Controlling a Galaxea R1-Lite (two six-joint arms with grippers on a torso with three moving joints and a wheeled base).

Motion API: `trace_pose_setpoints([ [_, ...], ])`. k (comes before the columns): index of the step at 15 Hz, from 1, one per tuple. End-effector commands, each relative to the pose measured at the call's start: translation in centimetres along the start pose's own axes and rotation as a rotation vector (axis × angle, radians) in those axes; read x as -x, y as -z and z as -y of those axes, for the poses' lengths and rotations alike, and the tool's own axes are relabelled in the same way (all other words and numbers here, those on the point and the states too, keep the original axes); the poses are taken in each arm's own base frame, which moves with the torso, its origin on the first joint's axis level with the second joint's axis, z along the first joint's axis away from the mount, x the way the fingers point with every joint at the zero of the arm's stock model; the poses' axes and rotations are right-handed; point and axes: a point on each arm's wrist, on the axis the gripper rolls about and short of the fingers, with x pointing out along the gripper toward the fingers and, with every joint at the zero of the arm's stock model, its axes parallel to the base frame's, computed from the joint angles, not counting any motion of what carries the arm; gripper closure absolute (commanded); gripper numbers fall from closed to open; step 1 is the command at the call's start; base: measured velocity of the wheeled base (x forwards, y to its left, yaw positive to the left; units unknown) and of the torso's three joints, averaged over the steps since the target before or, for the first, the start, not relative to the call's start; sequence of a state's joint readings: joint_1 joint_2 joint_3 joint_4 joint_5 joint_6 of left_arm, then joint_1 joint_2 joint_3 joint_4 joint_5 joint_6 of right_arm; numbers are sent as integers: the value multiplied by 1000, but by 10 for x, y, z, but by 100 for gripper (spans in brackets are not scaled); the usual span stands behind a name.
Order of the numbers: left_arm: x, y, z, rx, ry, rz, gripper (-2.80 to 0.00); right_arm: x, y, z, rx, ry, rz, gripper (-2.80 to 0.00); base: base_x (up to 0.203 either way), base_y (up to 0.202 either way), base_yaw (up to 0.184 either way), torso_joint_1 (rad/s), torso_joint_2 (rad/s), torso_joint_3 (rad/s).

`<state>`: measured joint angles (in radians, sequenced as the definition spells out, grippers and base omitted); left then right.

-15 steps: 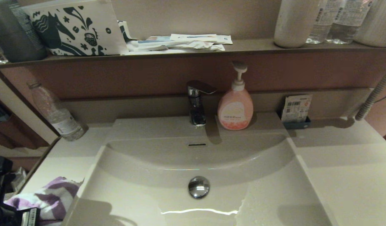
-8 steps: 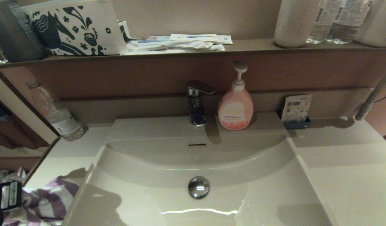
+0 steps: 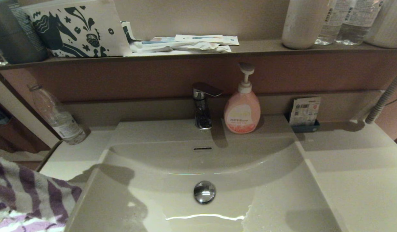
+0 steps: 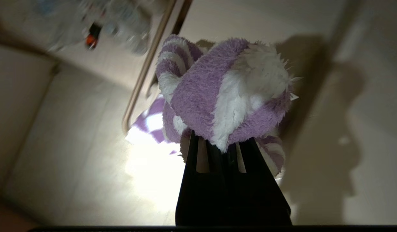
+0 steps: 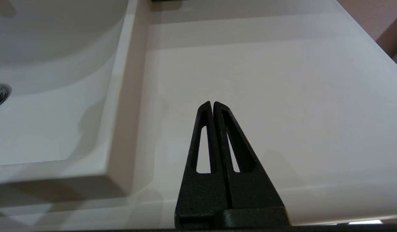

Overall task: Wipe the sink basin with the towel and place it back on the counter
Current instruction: Pick up the cloth

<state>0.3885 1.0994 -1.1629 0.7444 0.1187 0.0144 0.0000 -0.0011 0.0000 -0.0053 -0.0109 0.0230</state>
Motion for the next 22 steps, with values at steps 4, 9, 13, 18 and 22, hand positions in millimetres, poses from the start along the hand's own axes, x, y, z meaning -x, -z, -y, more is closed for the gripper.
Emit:
trace_pose_setpoints([
  [4, 54, -2, 5, -39, 193, 171, 0, 0, 0, 0, 0, 0, 0, 0, 0, 0, 0, 0, 0, 0],
  [9, 95, -19, 9, -6, 423, 327, 0, 0, 0, 0, 0, 0, 0, 0, 0, 0, 0, 0, 0, 0],
  [13, 107, -23, 12, -19, 563, 381, 0, 0, 0, 0, 0, 0, 0, 0, 0, 0, 0, 0, 0, 0],
  [18, 130, -47, 16, 63, 751, 648, 0, 0, 0, 0, 0, 0, 0, 0, 0, 0, 0, 0, 0, 0],
  [22, 129, -52, 21, -25, 762, 705, 0, 0, 0, 0, 0, 0, 0, 0, 0, 0, 0, 0, 0, 0],
])
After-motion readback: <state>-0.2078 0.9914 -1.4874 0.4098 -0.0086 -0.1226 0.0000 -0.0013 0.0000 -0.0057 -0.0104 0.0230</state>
